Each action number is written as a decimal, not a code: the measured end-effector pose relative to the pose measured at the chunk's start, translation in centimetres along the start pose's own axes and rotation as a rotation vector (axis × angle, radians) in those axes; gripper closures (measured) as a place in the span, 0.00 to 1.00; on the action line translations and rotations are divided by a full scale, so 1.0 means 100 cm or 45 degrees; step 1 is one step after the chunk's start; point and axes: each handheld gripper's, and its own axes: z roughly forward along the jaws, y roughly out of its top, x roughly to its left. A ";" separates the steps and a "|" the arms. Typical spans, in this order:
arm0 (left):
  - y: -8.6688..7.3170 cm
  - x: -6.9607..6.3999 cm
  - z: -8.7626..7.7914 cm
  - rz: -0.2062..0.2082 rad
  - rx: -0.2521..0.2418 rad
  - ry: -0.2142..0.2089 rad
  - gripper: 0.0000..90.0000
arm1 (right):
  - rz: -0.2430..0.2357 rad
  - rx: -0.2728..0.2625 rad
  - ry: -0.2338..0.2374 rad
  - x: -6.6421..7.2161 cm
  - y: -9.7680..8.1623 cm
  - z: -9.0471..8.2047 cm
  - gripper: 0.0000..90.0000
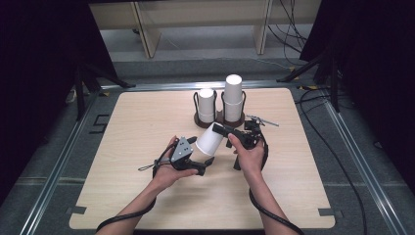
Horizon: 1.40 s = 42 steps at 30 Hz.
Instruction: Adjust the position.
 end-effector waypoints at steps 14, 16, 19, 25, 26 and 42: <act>-0.001 0.000 0.002 0.003 -0.002 0.011 0.07 | 0.034 0.003 0.004 0.001 0.000 -0.002 0.41; -0.001 0.000 0.002 -0.002 -0.007 0.014 0.08 | 0.006 -0.011 0.006 -0.001 0.000 -0.002 0.41; -0.001 0.001 0.001 -0.007 -0.013 0.019 0.09 | 0.011 -0.002 -0.006 -0.001 0.001 -0.002 0.41; 0.000 0.002 0.000 -0.009 -0.020 0.019 0.14 | 0.033 -0.007 0.012 -0.001 0.000 -0.001 0.41; 0.000 0.002 0.000 -0.009 -0.021 0.020 0.14 | 0.034 -0.006 0.012 -0.001 0.000 -0.001 0.41; 0.000 0.003 0.003 -0.007 -0.004 0.015 0.13 | 0.028 -0.006 0.010 0.000 0.002 -0.001 0.41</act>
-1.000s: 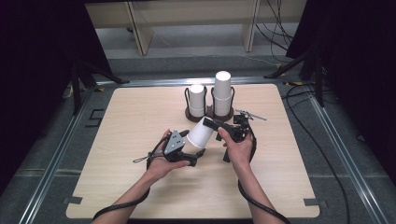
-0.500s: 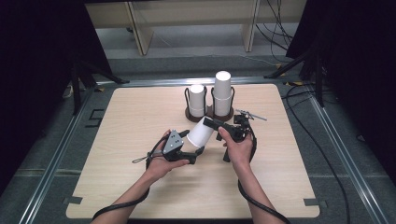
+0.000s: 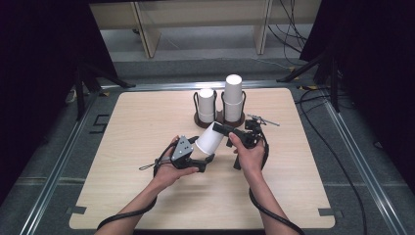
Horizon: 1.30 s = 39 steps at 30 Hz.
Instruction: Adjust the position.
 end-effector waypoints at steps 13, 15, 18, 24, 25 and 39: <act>0.001 0.001 0.000 0.001 -0.004 -0.001 0.18 | 0.038 -0.009 0.010 0.000 0.000 0.000 0.41; 0.001 0.000 -0.001 0.001 -0.004 -0.001 0.19 | 0.016 -0.008 0.000 -0.001 0.001 0.000 0.41; 0.001 0.000 0.000 -0.004 -0.018 -0.003 0.20 | 0.039 -0.010 0.024 -0.002 0.000 0.000 0.40; 0.002 0.000 -0.001 -0.007 0.002 -0.002 0.20 | 0.045 -0.017 0.005 -0.004 -0.001 0.000 0.40; 0.002 0.000 0.000 -0.011 0.005 -0.003 0.21 | 0.085 -0.014 0.025 -0.003 -0.001 -0.001 0.40; 0.001 -0.001 0.001 -0.010 0.006 -0.005 0.23 | 0.034 -0.034 0.018 -0.007 -0.002 0.001 0.39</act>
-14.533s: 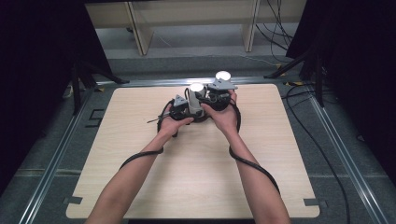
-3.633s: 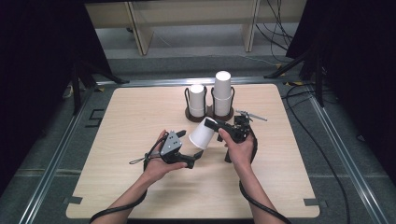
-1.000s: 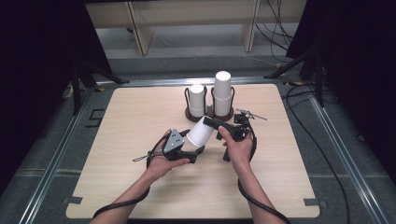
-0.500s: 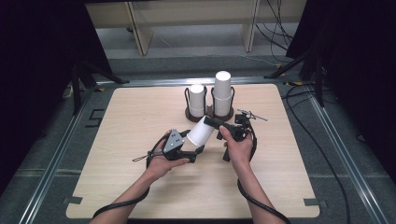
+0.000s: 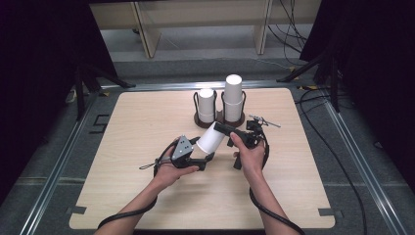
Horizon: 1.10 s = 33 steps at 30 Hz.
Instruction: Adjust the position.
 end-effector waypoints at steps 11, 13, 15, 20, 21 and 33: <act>0.000 0.001 -0.003 -0.009 0.003 -0.008 0.25 | -0.040 -0.016 0.010 0.000 0.000 0.001 0.34; 0.000 0.002 -0.004 -0.013 0.014 -0.011 0.25 | -0.053 -0.024 0.022 0.000 0.001 0.000 0.34; 0.000 0.002 -0.005 -0.012 0.018 -0.018 0.25 | -0.053 -0.026 0.023 0.001 0.001 0.000 0.34; -0.001 0.004 -0.006 -0.004 0.024 -0.023 0.26 | -0.090 -0.067 0.021 0.003 0.005 -0.004 0.34; -0.001 0.004 -0.007 -0.005 0.029 -0.027 0.26 | -0.076 -0.068 0.025 0.005 0.005 -0.005 0.34; 0.002 0.003 -0.009 -0.003 0.047 -0.046 0.28 | -0.132 -0.108 -0.017 0.002 0.012 -0.013 0.34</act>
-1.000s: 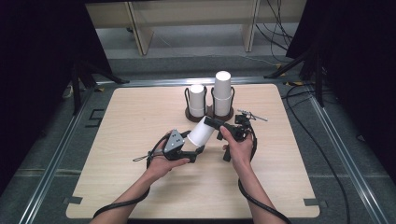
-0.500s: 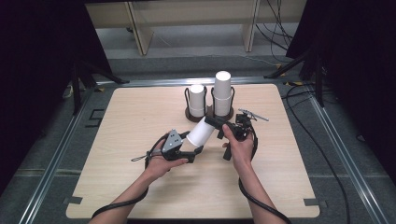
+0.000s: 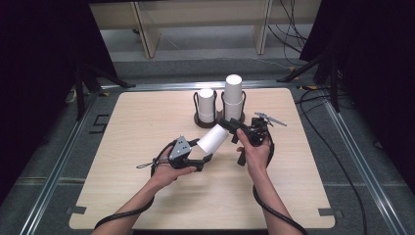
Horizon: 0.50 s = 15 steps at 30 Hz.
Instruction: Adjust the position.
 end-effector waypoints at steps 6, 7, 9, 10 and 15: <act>-0.001 0.003 -0.001 -0.013 -0.007 -0.007 0.30 | 0.000 -0.014 -0.019 -0.005 0.002 -0.007 0.34; 0.000 0.004 -0.003 -0.008 0.010 -0.005 0.30 | 0.015 -0.012 0.001 -0.006 0.001 -0.007 0.34; 0.001 0.005 -0.004 0.001 0.016 -0.007 0.30 | -0.004 -0.005 -0.029 -0.008 0.000 -0.009 0.34; 0.001 0.006 -0.005 0.000 0.013 -0.012 0.30 | -0.003 -0.002 -0.024 -0.009 0.000 -0.009 0.34; 0.005 0.011 -0.012 0.032 0.054 -0.022 0.30 | -0.062 0.043 -0.064 -0.011 -0.001 -0.013 0.35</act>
